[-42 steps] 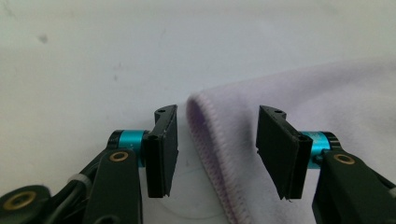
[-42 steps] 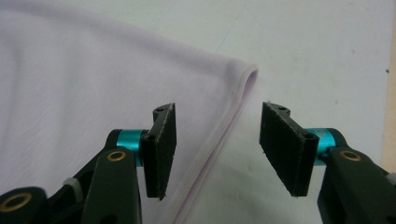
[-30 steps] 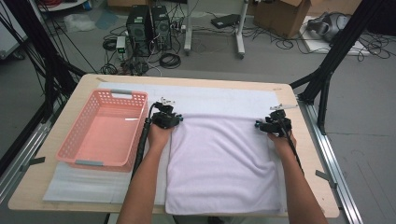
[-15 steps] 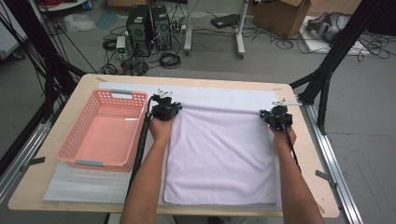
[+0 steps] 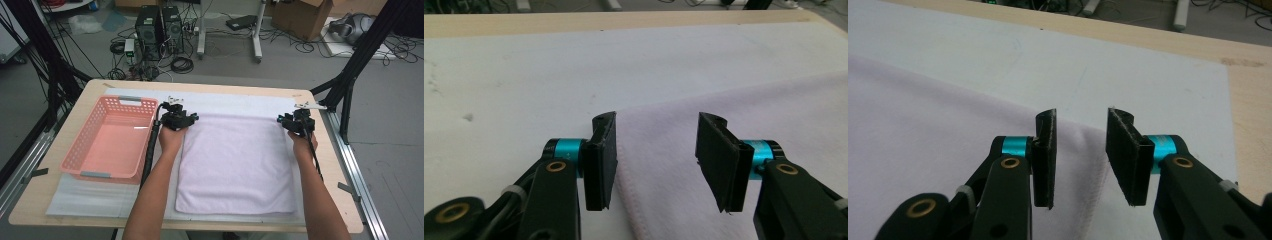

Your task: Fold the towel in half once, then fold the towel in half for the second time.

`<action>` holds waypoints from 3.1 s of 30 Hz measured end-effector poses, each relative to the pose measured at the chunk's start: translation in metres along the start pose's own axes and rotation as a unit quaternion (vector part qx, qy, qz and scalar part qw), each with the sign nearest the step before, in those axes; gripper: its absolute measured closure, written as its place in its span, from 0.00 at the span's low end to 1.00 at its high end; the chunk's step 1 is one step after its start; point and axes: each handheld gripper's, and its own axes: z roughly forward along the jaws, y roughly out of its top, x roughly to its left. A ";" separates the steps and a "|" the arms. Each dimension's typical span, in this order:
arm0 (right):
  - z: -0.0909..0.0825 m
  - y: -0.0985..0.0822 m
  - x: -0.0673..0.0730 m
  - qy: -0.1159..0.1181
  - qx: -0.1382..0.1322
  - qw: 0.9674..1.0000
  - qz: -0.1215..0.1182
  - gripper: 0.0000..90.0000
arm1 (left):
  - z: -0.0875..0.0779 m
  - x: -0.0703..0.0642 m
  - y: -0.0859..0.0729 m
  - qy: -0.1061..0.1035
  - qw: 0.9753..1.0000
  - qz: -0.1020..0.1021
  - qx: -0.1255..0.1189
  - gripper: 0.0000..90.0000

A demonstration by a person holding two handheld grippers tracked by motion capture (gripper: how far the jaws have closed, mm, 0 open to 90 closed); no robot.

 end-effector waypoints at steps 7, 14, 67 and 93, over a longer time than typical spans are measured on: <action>-0.032 -0.012 0.007 0.028 0.017 0.999 -0.035 0.75 | -0.015 -0.014 -0.010 -0.031 0.999 0.020 -0.004 0.54; -0.069 -0.035 0.014 0.037 0.028 0.998 -0.047 0.74 | -0.029 -0.022 -0.024 -0.051 0.998 0.024 -0.001 0.53; -0.169 -0.129 0.055 0.120 0.015 0.991 -0.062 0.45 | -0.098 -0.035 -0.067 -0.101 0.993 0.043 -0.044 0.36; -0.128 -0.069 0.049 0.090 0.002 0.994 -0.057 0.22 | -0.100 -0.029 -0.059 -0.109 0.992 0.038 -0.059 0.20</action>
